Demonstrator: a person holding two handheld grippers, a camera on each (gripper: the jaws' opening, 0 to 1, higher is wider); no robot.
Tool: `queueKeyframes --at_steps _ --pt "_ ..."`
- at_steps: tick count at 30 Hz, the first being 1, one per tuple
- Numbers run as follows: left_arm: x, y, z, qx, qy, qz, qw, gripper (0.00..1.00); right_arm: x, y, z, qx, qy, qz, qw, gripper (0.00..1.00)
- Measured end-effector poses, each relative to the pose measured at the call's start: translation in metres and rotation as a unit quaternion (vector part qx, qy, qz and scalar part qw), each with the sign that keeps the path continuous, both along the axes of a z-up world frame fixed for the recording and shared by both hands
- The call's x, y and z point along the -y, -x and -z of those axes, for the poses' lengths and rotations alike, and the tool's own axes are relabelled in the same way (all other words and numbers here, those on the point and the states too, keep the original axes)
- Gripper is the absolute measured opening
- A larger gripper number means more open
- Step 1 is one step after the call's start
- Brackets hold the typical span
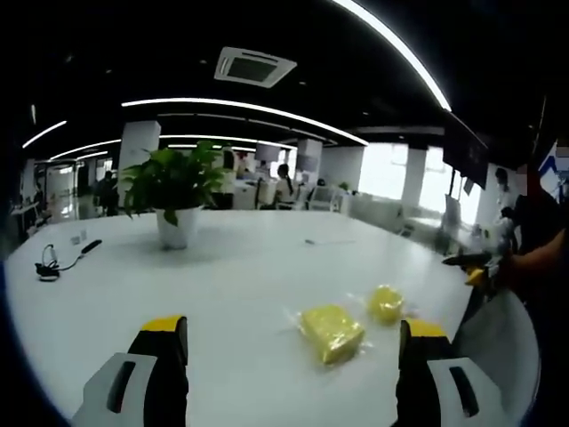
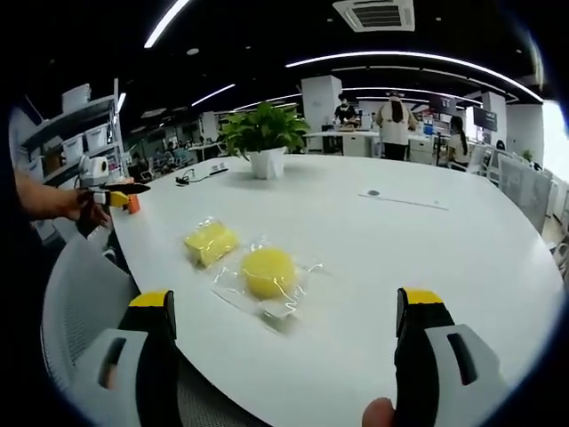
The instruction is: Compare the silicone blocks by pressing each to a similar depth, holding the contact briefly, and releasing to observe deformation and rebound differences across the visible hardness samples.
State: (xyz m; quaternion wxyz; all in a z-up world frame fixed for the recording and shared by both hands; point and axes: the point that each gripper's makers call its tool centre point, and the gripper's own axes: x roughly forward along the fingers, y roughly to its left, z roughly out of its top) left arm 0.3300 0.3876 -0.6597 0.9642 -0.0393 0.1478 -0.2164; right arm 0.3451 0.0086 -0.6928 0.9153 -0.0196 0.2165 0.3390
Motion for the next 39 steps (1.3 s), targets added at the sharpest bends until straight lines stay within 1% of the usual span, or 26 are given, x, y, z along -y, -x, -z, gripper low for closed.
queueKeyframes --at_steps 1,3,7,10,14,16,19,22,29,32,39 --pt "-0.001 -0.001 0.002 0.0 0.001 -0.002 1.0 1.0 0.0 0.0 0.0 0.0 0.0 0.0 1.0 0.97" --pt "-0.001 -0.002 0.008 -0.005 0.014 -0.016 0.9998 1.0 -0.003 0.002 0.002 0.0 0.004 -0.01 0.9999 0.97" --pt "0.001 0.0 0.009 -0.006 0.018 -0.026 0.9995 1.0 -0.007 0.004 0.005 -0.001 -0.002 -0.016 0.9999 0.97" --pt "0.003 0.003 0.009 -0.011 0.01 -0.028 0.9995 1.0 -0.006 0.0 0.003 0.007 -0.01 -0.014 0.9998 0.97" --pt "-0.005 0.005 0.015 -0.023 0.003 -0.034 0.9991 1.0 -0.003 -0.002 0.004 0.01 -0.018 -0.006 0.9998 0.97" --pt "-0.009 0.005 0.018 -0.025 0.001 -0.037 0.999 1.0 -0.002 -0.002 0.004 0.011 -0.021 -0.003 0.9997 0.97" --pt "-0.015 0.003 0.018 -0.03 -0.002 -0.043 0.9986 1.0 -0.001 -0.001 0.005 0.008 -0.024 -0.001 0.9997 0.97" --pt "-0.019 -0.001 0.016 -0.027 -0.003 -0.047 0.9985 1.0 -0.002 -0.001 0.006 0.01 -0.021 -0.004 0.9997 0.97" --pt "-0.019 -0.007 0.011 -0.021 -0.001 -0.051 0.9985 1.0 -0.004 0.0 0.005 0.009 -0.021 -0.006 0.9997 0.97" --pt "-0.018 -0.009 0.008 -0.017 0.0 -0.051 0.9986 1.0 -0.008 0.002 0.002 0.011 -0.02 -0.011 0.9997 0.97" --pt "-0.018 -0.01 0.003 -0.011 0.0 -0.054 0.9985 1.0 -0.008 -0.001 0.002 0.01 -0.023 -0.01 0.9996 0.97"
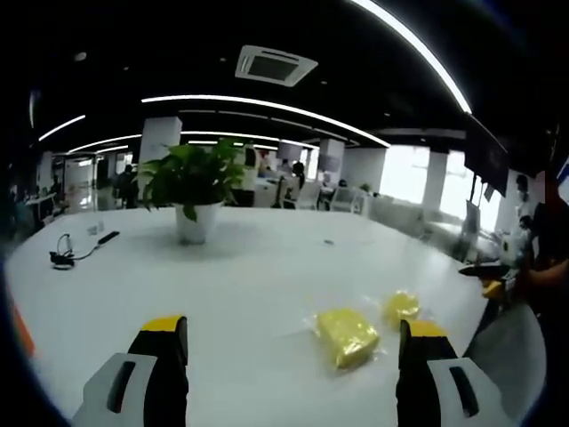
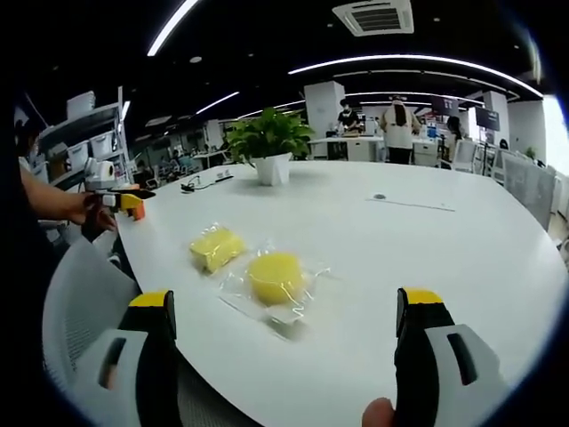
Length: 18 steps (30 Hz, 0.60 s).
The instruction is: Compare the silicone blocks by pressing each to a similar depth, holding the contact briefly, and releasing to observe deformation and rebound differences across the visible hardness samples.
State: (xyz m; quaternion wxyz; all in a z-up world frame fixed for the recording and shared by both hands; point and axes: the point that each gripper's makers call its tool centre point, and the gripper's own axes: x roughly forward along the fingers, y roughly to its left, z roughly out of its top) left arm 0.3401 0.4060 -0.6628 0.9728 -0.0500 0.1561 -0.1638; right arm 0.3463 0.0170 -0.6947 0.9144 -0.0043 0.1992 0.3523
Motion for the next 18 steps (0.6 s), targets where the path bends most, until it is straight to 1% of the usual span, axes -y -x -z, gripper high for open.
queueKeyframes --at_steps 3,7,11,14,16,18 --pt "-0.002 -0.001 0.001 -0.003 -0.002 -0.005 1.0 1.0 -0.003 0.001 -0.001 -0.001 -0.005 -0.002 1.0 0.97" --pt "-0.003 -0.002 0.001 -0.004 -0.005 -0.006 1.0 1.0 -0.006 0.002 -0.001 -0.001 -0.002 -0.008 1.0 0.97" --pt "-0.002 -0.001 0.001 -0.007 -0.014 -0.002 0.9999 1.0 -0.002 -0.002 0.0 -0.001 -0.004 -0.001 1.0 0.97" --pt "0.0 -0.001 0.001 -0.001 -0.016 0.01 0.9998 1.0 -0.002 -0.004 0.002 -0.003 -0.001 -0.003 1.0 0.97" --pt "0.006 0.002 0.005 -0.015 -0.008 0.026 0.9995 1.0 -0.002 -0.006 0.004 -0.005 0.004 -0.005 1.0 0.97" --pt "0.008 0.003 0.006 -0.019 -0.005 0.028 0.9994 1.0 -0.002 -0.01 0.004 -0.006 0.004 -0.007 1.0 0.97"
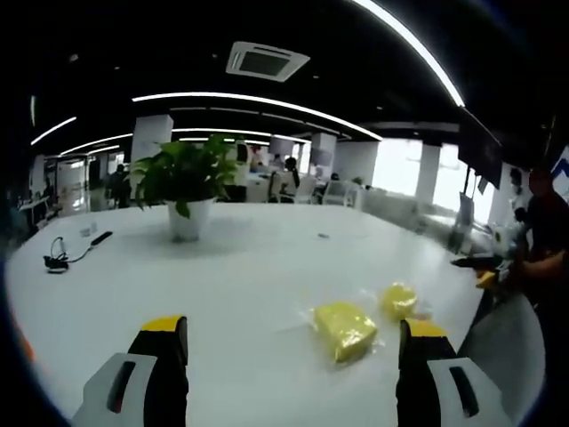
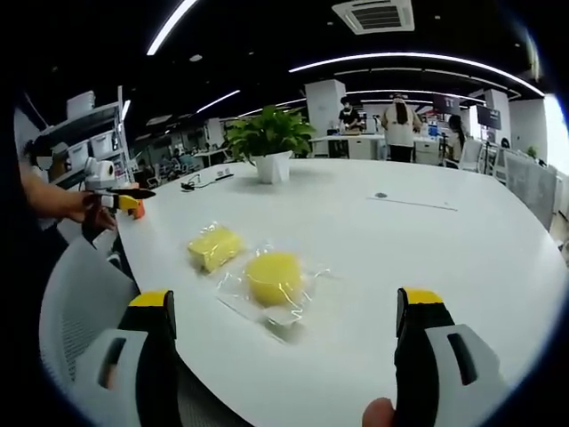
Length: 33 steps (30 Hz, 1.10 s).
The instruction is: Compare the silicone blocks by pressing each to a similar depth, holding the contact briefly, and releasing to observe deformation and rebound differences across the visible hardness samples.
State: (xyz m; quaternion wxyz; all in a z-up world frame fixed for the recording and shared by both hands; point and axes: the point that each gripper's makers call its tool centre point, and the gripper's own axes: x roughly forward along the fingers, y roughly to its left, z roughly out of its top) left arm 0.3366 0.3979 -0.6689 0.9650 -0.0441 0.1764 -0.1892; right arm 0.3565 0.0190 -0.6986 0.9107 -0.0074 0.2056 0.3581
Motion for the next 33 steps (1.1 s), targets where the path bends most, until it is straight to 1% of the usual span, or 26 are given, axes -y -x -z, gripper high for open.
queueKeyframes --at_steps 1,2,4,8,10,13,15,22,28,31,33 --pt "0.002 0.001 0.0 0.001 0.001 0.003 1.0 1.0 0.0 -0.001 0.0 0.0 -0.001 0.0 1.0 0.97" --pt "0.005 0.001 -0.002 0.012 -0.006 0.009 0.9999 1.0 -0.001 -0.002 -0.001 0.001 -0.004 0.0 1.0 0.97" --pt "0.008 0.0 -0.005 0.012 -0.001 0.011 0.9999 1.0 -0.002 -0.003 -0.002 0.001 -0.006 0.0 1.0 0.97" --pt "0.008 -0.009 -0.015 0.026 0.002 0.009 0.9996 1.0 -0.005 0.0 -0.003 0.001 -0.009 -0.006 0.9999 0.97" --pt "0.005 -0.012 -0.013 0.03 -0.007 0.01 0.9995 1.0 -0.006 0.001 -0.001 -0.002 -0.007 -0.008 0.9999 0.97" --pt "0.002 -0.012 -0.01 0.023 -0.008 0.008 0.9997 1.0 -0.007 0.001 -0.001 -0.001 -0.002 -0.011 0.9999 0.97" --pt "0.002 -0.01 -0.011 0.026 -0.006 0.007 0.9996 1.0 -0.008 0.001 -0.002 -0.002 -0.003 -0.013 0.9999 0.97" --pt "0.002 -0.004 -0.008 0.022 -0.001 0.0 0.9998 1.0 -0.009 0.0 -0.002 0.0 -0.001 -0.012 0.9999 0.97" --pt "0.0 -0.003 -0.009 0.021 0.001 -0.002 0.9998 1.0 -0.011 -0.001 0.001 -0.005 0.0 -0.01 0.9999 0.97" --pt "-0.006 -0.004 -0.004 0.019 0.003 -0.006 0.9998 1.0 -0.012 0.0 0.002 -0.005 0.004 -0.012 0.9999 0.97" --pt "-0.005 -0.001 -0.003 0.019 0.004 -0.005 0.9998 1.0 -0.012 0.0 0.003 -0.007 0.006 -0.012 0.9999 0.97"
